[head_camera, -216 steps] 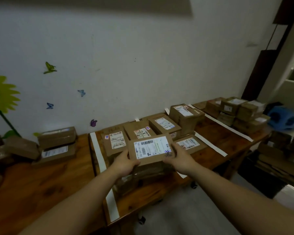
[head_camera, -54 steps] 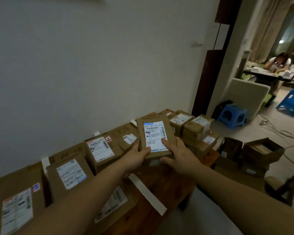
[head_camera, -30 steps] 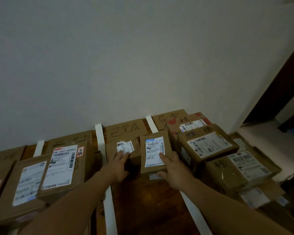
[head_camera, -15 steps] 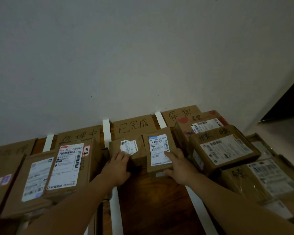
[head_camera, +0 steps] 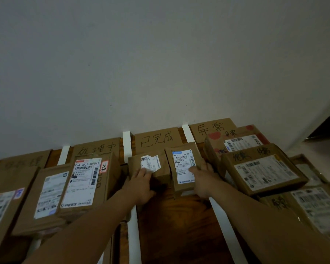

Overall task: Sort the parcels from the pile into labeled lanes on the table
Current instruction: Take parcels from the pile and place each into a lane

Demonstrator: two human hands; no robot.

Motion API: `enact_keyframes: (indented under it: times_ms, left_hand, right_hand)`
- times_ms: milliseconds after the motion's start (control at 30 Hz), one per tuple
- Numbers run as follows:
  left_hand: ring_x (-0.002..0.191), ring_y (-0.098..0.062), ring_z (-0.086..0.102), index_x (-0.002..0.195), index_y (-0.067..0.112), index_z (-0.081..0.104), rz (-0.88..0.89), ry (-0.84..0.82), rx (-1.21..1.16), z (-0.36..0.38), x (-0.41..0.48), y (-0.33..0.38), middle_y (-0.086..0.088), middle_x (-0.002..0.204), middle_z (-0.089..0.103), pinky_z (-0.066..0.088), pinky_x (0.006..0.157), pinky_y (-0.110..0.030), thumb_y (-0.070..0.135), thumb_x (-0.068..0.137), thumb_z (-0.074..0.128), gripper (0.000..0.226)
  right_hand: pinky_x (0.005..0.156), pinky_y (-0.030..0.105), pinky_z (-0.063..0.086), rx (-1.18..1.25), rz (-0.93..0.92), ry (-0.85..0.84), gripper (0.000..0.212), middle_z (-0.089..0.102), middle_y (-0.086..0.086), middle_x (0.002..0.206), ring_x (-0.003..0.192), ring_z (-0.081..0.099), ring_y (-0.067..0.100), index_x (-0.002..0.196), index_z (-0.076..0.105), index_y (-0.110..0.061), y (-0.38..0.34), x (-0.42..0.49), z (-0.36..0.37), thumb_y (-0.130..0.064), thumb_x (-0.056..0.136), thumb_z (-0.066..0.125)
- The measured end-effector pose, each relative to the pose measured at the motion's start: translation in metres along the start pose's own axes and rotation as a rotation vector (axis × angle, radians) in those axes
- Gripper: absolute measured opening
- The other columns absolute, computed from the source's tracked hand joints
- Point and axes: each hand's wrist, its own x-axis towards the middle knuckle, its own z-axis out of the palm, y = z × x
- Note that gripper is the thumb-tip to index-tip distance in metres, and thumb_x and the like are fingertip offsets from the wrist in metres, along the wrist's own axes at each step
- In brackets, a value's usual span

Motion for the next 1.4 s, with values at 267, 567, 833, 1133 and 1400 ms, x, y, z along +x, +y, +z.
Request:
enact_keyframes:
  times_ms: [267, 567, 833, 1133, 1400]
  left_hand:
    - [0.146, -0.028, -0.002, 0.149, 0.028, 0.017, 0.018, 0.186, -0.041, -0.064, -0.033, 0.004, -0.003, 0.159, 0.008, 0.004, 0.115, -0.054, 0.054, 0.087, 0.052, 0.076]
    - [0.146, -0.03, 0.003, 0.151, 0.022, 0.014, -0.18, 0.303, -0.183, -0.114, -0.148, -0.101, -0.01, 0.159, 0.008, 0.009, 0.118, -0.047, 0.052, 0.091, 0.048, 0.075]
    - [0.147, -0.026, 0.004, 0.151, 0.021, 0.013, -0.316, 0.435, -0.278, -0.112, -0.298, -0.257, -0.009, 0.159, 0.006, 0.01, 0.119, -0.041, 0.047, 0.089, 0.054, 0.079]
    - [0.146, -0.027, 0.001, 0.151, 0.02, 0.013, -0.592, 0.505, -0.381, -0.069, -0.469, -0.446, -0.009, 0.159, 0.004, 0.009, 0.116, -0.037, 0.046, 0.092, 0.052, 0.076]
    - [0.146, -0.029, -0.002, 0.151, 0.028, 0.012, -0.808, 0.524, -0.534, -0.032, -0.534, -0.594, -0.005, 0.16, 0.002, 0.009, 0.118, -0.045, 0.05, 0.089, 0.054, 0.077]
  right_hand:
    - [0.116, 0.049, 0.021, -0.056, -0.171, 0.126, 0.069, 0.011, 0.016, 0.158, 0.145, 0.009, 0.036, 0.15, 0.023, -0.018, -0.051, -0.022, -0.051, -0.029, 0.09, 0.057]
    - [0.116, 0.048, 0.021, 0.044, -0.373, 0.234, 0.078, 0.012, 0.007, 0.16, 0.146, 0.014, 0.031, 0.151, 0.019, -0.03, -0.184, -0.088, -0.098, -0.06, 0.087, 0.05]
    - [0.116, 0.046, 0.022, -0.021, -0.512, 0.285, 0.075, 0.016, 0.007, 0.159, 0.144, 0.018, 0.03, 0.151, 0.022, -0.029, -0.37, -0.156, -0.061, -0.061, 0.088, 0.048]
    - [0.112, 0.044, 0.029, -0.203, -0.738, 0.261, 0.073, 0.025, 0.009, 0.155, 0.14, 0.027, 0.031, 0.151, 0.024, -0.026, -0.595, -0.205, 0.01, -0.06, 0.09, 0.044]
    - [0.106, 0.045, 0.036, -0.271, -0.864, 0.213, 0.064, 0.037, 0.01, 0.144, 0.13, 0.039, 0.032, 0.145, 0.033, -0.027, -0.756, -0.19, 0.054, -0.055, 0.09, 0.047]
